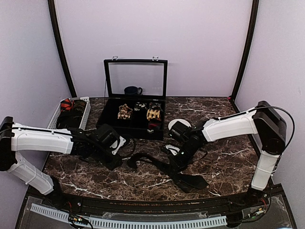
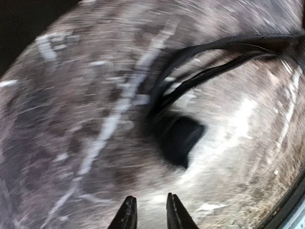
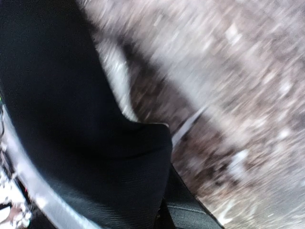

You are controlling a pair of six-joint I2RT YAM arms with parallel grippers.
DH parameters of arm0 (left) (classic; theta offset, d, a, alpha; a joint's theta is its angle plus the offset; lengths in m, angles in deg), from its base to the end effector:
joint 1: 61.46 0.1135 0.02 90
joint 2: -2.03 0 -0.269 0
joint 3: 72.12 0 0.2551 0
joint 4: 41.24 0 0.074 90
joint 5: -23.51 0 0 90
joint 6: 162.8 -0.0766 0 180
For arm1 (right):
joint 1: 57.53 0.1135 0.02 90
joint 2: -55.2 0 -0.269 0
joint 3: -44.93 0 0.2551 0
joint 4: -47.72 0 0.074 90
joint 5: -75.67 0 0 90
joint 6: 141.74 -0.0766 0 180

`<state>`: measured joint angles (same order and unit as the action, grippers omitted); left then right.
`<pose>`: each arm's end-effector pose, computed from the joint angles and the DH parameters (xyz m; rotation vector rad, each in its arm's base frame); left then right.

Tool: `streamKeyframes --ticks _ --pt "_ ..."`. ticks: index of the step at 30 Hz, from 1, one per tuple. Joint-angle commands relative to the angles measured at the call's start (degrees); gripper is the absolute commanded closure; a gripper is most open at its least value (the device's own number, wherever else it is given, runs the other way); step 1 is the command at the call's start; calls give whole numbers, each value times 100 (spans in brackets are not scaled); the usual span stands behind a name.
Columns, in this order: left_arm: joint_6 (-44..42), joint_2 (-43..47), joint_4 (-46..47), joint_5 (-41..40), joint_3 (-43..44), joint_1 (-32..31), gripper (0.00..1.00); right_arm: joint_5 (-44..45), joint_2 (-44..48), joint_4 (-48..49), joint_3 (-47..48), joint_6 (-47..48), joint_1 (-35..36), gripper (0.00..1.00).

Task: Roll the ties
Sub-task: Adjust the tie at the center of the board.

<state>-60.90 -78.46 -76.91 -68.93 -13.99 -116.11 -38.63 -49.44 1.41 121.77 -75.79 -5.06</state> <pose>0.1711 -0.2356 0.1541 0.9431 2.4535 -0.3663 0.1901 0.2992 0.1165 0.8233 -2.8842 -0.7659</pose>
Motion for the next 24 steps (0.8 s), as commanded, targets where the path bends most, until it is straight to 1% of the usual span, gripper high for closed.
streamKeyframes --ticks 1,2,4,5,7,10,11,12,15,19,21,24 --pt "32 358 -452 -238 -6 200 72 -923 11 -747 171 578 -17 100" --pt "16 370 -401 -46 25 201 68 -1104 -85 -828 229 685 -18 100" --pt "-33 474 -103 414 -62 194 57 -1316 -348 -1031 454 856 -26 92" --pt "-46 546 107 694 -146 193 49 -1222 -449 -1118 581 886 -33 87" --pt "-73 638 437 893 -275 198 39 -772 -568 -1303 756 872 -90 79" --pt "-16 577 641 1110 -297 195 32 -357 -419 -1330 783 686 -344 66" --pt "-17 509 707 1197 -290 192 27 -211 -319 -1330 771 627 -451 61" --pt "-10 424 768 1235 -285 192 24 -65 -229 -1361 769 599 -569 59" --pt "195 115 873 1252 -211 198 23 734 -60 -1545 808 548 -894 57" --pt "348 -216 1136 1255 -51 201 23 1473 89 -1802 887 497 -1143 46" --pt "311 -481 1117 1345 141 201 23 1691 205 -1860 961 432 -1160 40" --pt "249 -801 952 1318 517 201 23 1684 468 -1817 985 303 -1160 36"
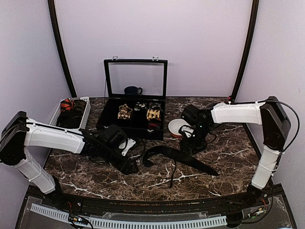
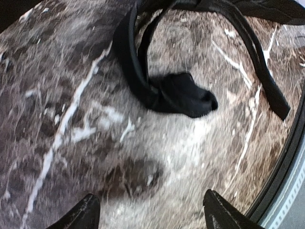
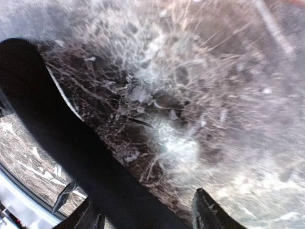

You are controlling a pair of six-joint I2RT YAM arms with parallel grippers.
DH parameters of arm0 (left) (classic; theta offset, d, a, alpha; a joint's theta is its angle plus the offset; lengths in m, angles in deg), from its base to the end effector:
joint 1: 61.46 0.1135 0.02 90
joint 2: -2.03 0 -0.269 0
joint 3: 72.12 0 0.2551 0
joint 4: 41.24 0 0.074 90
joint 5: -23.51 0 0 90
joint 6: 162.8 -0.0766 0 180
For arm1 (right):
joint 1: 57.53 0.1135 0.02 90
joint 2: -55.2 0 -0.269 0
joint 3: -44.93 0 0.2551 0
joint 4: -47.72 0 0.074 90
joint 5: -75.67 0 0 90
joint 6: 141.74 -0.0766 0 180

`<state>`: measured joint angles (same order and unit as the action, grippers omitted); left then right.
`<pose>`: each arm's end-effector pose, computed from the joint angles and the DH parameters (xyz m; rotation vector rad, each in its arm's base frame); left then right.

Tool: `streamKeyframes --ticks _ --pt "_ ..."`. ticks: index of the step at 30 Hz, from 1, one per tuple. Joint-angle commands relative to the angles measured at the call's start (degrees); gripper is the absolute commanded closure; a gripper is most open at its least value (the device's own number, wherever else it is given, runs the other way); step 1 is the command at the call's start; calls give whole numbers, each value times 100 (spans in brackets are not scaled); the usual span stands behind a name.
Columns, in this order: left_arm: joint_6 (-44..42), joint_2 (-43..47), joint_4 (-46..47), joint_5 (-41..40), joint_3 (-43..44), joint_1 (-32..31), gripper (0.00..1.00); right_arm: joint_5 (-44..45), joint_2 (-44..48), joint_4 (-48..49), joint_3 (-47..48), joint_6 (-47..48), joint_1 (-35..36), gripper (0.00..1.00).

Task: Roll the ties
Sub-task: Adjust the tie at the center of the board.

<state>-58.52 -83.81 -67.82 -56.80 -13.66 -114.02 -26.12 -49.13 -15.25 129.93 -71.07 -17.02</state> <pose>0.1812 -0.2579 0.1436 0.9310 2.4612 -0.6574 0.2539 0.2375 0.1420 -0.5918 3.0477 0.3820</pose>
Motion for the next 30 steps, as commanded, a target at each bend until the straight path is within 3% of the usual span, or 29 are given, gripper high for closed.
streamKeyframes --ticks 1,7,14,21,24,26,30 --pt "32 -329 40 72 570 -9 22 377 542 -122 150 -240 35 36" --pt "737 -488 639 -188 672 -124 13 -237 1251 580 -415 -978 167 34" --pt "1306 -864 1038 -941 770 -493 12 -391 1570 972 -766 -1316 708 42" --pt "1760 -1371 487 -1513 1218 -557 14 122 1503 961 -1126 -1703 1116 38" --pt "1789 -1510 259 -1595 1362 -560 21 359 1460 1090 -1300 -1798 1116 35" --pt "1713 -1599 55 -1594 1469 -555 31 445 1266 1141 -1261 -1806 1123 35" --pt "1301 -1512 -458 -1546 1611 -549 70 428 917 1342 -1043 -1739 1209 34"
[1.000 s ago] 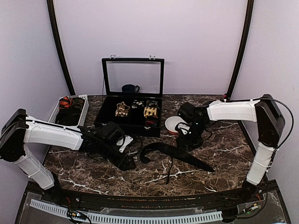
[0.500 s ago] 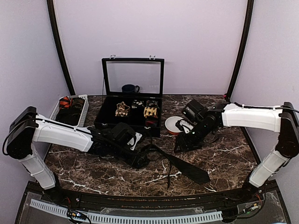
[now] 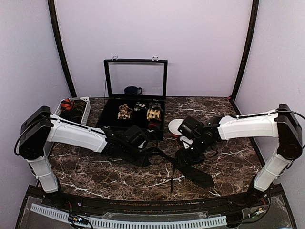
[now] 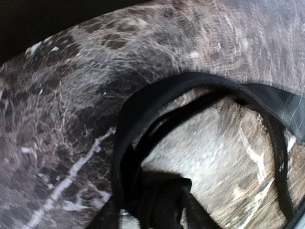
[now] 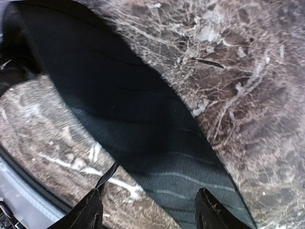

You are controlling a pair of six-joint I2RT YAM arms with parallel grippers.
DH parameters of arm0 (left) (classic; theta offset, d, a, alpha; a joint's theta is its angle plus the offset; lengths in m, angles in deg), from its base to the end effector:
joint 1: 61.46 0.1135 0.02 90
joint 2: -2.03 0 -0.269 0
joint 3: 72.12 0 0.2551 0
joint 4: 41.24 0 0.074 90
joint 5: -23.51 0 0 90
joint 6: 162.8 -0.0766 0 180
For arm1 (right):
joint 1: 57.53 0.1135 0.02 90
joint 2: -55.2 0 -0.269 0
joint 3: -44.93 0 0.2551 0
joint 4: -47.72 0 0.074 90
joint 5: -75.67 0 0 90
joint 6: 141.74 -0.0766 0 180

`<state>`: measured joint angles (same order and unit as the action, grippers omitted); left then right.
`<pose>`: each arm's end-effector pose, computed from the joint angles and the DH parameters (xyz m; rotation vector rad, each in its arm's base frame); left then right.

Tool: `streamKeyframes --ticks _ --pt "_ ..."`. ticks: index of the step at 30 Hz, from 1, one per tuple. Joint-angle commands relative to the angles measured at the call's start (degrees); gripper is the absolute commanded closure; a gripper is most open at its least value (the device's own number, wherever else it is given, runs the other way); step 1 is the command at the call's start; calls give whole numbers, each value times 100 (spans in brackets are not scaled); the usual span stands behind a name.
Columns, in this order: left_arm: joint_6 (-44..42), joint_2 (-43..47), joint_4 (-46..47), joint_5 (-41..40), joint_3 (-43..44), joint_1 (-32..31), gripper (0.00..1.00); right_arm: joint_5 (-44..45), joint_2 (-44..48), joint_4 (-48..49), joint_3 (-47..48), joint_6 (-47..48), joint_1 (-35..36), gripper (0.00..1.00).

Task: Roll the ties
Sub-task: Adjust the tie at the center of the board.

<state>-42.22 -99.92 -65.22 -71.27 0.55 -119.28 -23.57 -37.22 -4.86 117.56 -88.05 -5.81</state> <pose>0.2121 -0.3251 0.1314 0.5722 2.5132 -0.5195 0.1865 0.2562 0.1533 -0.4382 2.9593 0.4962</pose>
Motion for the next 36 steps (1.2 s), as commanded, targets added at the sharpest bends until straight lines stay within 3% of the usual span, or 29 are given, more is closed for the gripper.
streamKeyframes --ticks 1,5,9,12,15,19,20,23,24,29,34,36 --pt "-466 168 -829 -79 217 -19 80 189 -329 350 267 3 122 33" --pt "-1062 457 -1383 164 345 48 100 -9 -505 799 336 242 209 32" --pt "-1525 707 -1838 637 498 121 100 21 -689 1043 552 500 325 30" --pt "-1926 916 -2481 465 816 122 100 113 -553 1242 542 553 330 30" --pt "-2421 1071 -3187 153 1354 109 100 224 -98 1636 334 633 330 30" --pt "-2859 952 -4217 109 2314 78 100 411 923 2903 -407 667 338 28" --pt "-2887 818 -4548 179 2609 78 100 449 1155 3219 -636 714 338 27" --pt "-2700 481 -5278 642 3476 110 100 484 1788 4075 -1214 783 372 4" --pt "-2617 406 -5378 832 3680 113 100 465 1900 4280 -1346 783 396 1" --pt "-2187 74 -5978 1194 4680 122 100 704 1874 4617 -1504 961 868 2" --pt "-1891 81 -6193 1289 5075 122 100 1139 1260 5127 -1367 1104 1198 0" --pt "-1766 159 -6150 1380 5078 122 100 1571 897 5049 -1146 1121 1319 6"
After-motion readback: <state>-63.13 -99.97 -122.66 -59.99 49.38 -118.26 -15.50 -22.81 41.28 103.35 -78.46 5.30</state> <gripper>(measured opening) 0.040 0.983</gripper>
